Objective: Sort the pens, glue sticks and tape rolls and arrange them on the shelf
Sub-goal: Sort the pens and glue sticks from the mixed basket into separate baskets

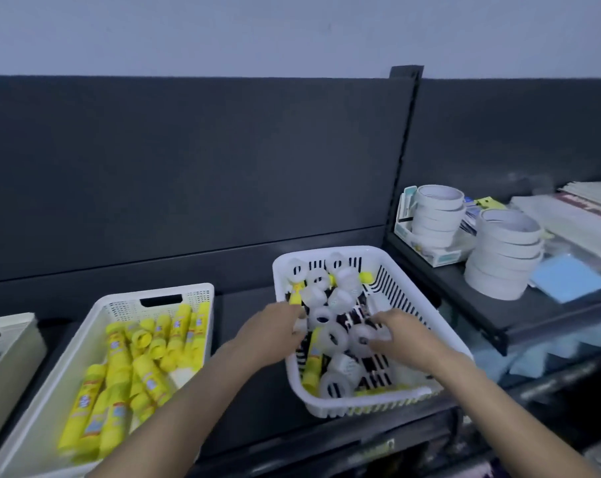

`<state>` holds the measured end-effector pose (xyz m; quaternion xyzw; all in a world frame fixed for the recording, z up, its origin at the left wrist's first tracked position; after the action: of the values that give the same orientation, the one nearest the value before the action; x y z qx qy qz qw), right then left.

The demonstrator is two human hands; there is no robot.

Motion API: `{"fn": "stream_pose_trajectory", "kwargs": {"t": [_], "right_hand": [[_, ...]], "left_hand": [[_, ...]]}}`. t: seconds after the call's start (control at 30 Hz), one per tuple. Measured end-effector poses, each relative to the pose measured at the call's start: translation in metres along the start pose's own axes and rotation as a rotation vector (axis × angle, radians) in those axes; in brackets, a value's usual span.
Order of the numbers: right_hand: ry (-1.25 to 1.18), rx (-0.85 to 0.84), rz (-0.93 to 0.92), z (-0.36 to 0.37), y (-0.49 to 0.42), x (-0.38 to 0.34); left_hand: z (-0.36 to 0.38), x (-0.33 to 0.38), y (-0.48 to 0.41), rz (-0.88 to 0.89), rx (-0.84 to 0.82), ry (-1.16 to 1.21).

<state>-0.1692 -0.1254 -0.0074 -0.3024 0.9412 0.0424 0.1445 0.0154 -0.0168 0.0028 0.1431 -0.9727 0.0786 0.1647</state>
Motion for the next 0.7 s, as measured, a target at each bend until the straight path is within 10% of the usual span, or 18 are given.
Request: {"fn": "stream_pose_trajectory", "kwargs": {"t": [0.2, 0.53, 0.7], "right_hand": [[0.034, -0.235, -0.199, 0.017, -0.019, 0.032], [0.288, 0.2, -0.396, 0.016, -0.062, 0.047], [0.177, -0.046, -0.534, -0.001, -0.022, 0.04]], "left_hand": [[0.033, 0.045, -0.012, 0.005, -0.15, -0.449], [0.053, 0.055, -0.027, -0.155, 0.072, -0.071], [0.052, 0.045, -0.03, -0.205, -0.104, -0.183]]}}
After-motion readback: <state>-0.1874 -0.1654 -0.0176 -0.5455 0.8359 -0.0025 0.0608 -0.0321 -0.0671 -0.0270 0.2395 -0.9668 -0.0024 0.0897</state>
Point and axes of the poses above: each hand's wrist, its own y-axis away from the middle knuckle, its own z-axis out of the palm, x = y × z, the point moved 2 cm from there along -y, towards the middle knuckle, and after that the axes turned 12 degrees about x, right-handed, at the moved point
